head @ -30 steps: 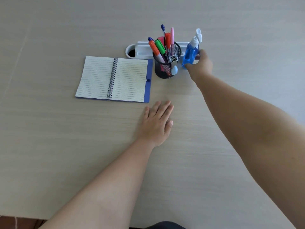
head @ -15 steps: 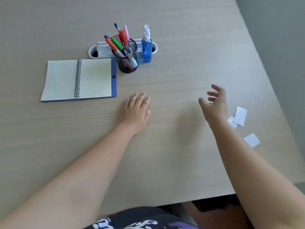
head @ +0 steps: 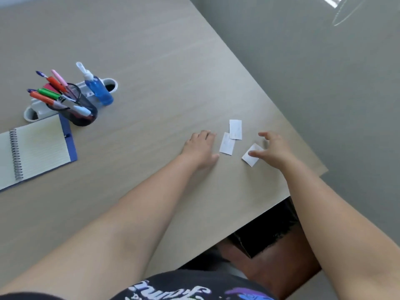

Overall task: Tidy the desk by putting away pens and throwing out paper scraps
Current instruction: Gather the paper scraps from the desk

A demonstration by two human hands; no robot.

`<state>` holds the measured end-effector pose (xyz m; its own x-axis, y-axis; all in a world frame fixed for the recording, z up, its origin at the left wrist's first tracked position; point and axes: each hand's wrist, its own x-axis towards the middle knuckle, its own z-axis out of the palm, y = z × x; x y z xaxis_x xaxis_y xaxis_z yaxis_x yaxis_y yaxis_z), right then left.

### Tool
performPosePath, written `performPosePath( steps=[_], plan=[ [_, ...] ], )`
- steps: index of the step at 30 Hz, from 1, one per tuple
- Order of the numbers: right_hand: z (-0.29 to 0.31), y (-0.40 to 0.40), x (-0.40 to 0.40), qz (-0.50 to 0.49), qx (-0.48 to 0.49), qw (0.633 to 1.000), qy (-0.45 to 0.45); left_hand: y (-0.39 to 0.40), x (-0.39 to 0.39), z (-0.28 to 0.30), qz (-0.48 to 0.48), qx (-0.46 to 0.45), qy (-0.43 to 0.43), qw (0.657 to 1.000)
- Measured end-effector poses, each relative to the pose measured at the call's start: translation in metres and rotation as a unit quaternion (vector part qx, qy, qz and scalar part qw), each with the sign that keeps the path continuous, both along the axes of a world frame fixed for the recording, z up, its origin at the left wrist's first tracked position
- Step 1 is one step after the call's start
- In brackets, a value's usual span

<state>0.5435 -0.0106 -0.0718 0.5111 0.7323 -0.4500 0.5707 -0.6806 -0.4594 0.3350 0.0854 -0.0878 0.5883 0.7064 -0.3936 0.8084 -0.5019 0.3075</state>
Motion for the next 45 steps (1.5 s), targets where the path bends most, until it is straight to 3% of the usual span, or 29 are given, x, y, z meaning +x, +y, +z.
performPosePath(
  steps=[8,12,16,22,28,32,39,45],
  plan=[
    [-0.018,-0.020,-0.008,-0.008,-0.011,0.998,-0.055,0.023,0.047,0.001,0.005,-0.011,-0.014,1.000],
    [-0.021,-0.015,-0.005,-0.025,-0.024,0.999,-0.028,0.024,0.054,-0.002,0.029,-0.016,-0.033,0.999],
    [-0.022,-0.003,0.003,-0.023,0.054,0.995,0.076,0.024,0.052,-0.005,0.049,-0.029,-0.047,0.997],
    [-0.008,0.041,0.016,0.080,0.067,0.990,0.090,0.023,0.052,-0.006,0.032,-0.016,-0.024,0.999],
    [-0.007,0.086,0.015,0.178,-0.020,0.983,0.037,0.022,0.041,-0.003,0.045,-0.056,-0.061,0.996],
    [-0.011,0.093,0.017,0.149,-0.041,0.987,0.036,0.013,0.025,-0.003,0.098,-0.111,-0.118,0.982],
    [-0.014,0.082,0.013,0.132,-0.013,0.991,0.031,0.004,0.003,-0.008,0.142,-0.116,-0.182,0.966],
    [-0.022,0.011,0.015,0.005,0.106,0.971,0.214,-0.008,0.009,-0.005,0.183,-0.139,-0.218,0.948]
  ],
)
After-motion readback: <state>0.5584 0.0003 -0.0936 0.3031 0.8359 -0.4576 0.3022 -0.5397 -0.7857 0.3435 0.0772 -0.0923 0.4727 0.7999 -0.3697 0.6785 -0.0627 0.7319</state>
